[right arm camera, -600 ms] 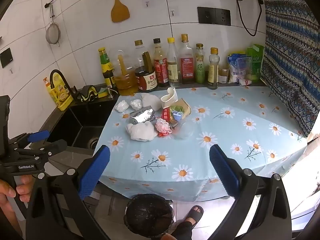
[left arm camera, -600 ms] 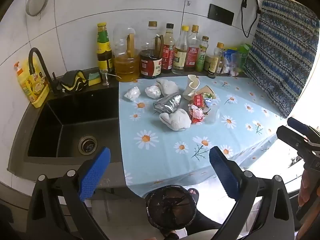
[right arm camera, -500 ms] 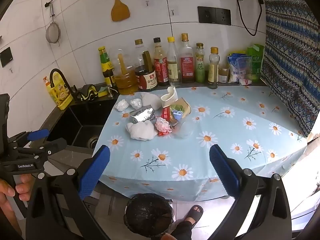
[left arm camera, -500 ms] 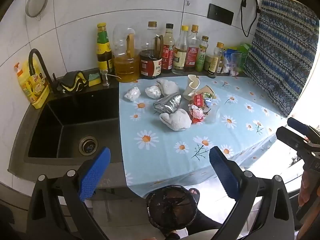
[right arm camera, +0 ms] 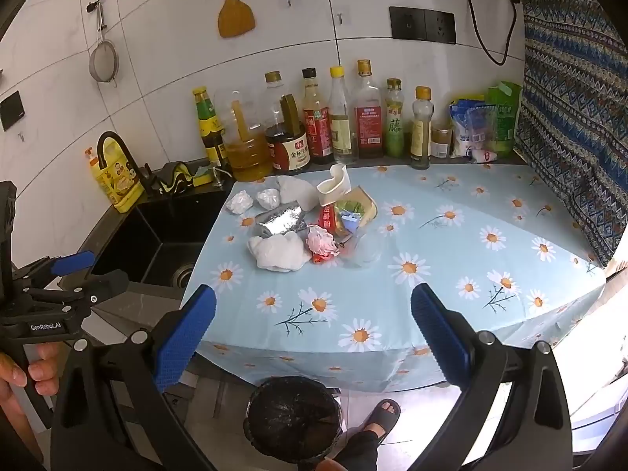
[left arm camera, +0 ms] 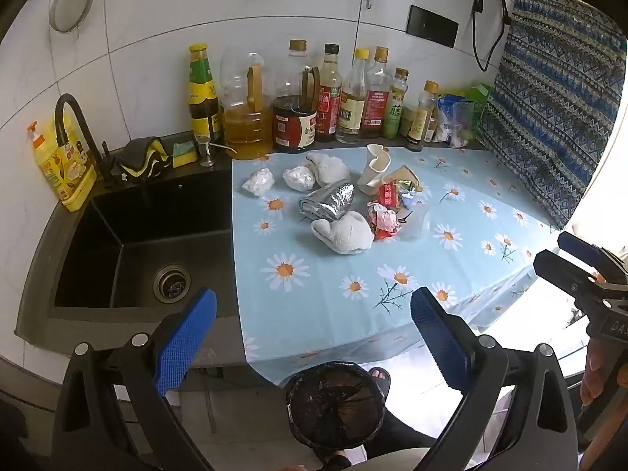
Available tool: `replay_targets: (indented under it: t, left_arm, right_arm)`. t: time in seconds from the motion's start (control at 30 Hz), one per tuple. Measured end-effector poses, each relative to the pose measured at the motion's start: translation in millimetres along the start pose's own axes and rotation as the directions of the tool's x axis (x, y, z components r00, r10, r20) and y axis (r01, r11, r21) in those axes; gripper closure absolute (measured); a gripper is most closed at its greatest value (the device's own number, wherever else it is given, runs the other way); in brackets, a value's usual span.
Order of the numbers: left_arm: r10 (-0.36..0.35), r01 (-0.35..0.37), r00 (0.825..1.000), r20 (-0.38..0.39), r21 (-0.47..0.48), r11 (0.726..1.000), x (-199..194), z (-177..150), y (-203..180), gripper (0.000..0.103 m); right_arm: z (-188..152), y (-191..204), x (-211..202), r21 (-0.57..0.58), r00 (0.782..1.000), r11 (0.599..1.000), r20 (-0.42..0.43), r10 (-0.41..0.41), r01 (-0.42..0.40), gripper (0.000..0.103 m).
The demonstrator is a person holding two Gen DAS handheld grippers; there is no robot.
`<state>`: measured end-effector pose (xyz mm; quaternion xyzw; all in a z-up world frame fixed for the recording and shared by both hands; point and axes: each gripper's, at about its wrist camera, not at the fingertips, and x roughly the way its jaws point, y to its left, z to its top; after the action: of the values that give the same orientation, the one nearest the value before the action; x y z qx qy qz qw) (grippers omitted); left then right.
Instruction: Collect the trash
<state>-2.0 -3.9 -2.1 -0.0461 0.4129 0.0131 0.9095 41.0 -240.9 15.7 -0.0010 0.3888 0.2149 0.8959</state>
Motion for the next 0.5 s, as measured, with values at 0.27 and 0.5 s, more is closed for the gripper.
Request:
replay_targets:
  t: [0.27,0.5]
  left_arm:
    - [0.001,-0.001,1.0,-0.006,-0.008,1.0,2.0,0.1,0.9,0.007]
    - [0.004,-0.004,1.0,-0.008,-0.009,1.0,3.5,0.6,1.8,0.007]
  right_arm:
    - [-1.3,-0.9,4.4,0.003,1.0,1.0,-0.007,0.007,-0.007,0.004]
    - [-0.1,0.9,6.2,0.001,1.0,1.0,-0.01,0.009,-0.009,0.004]
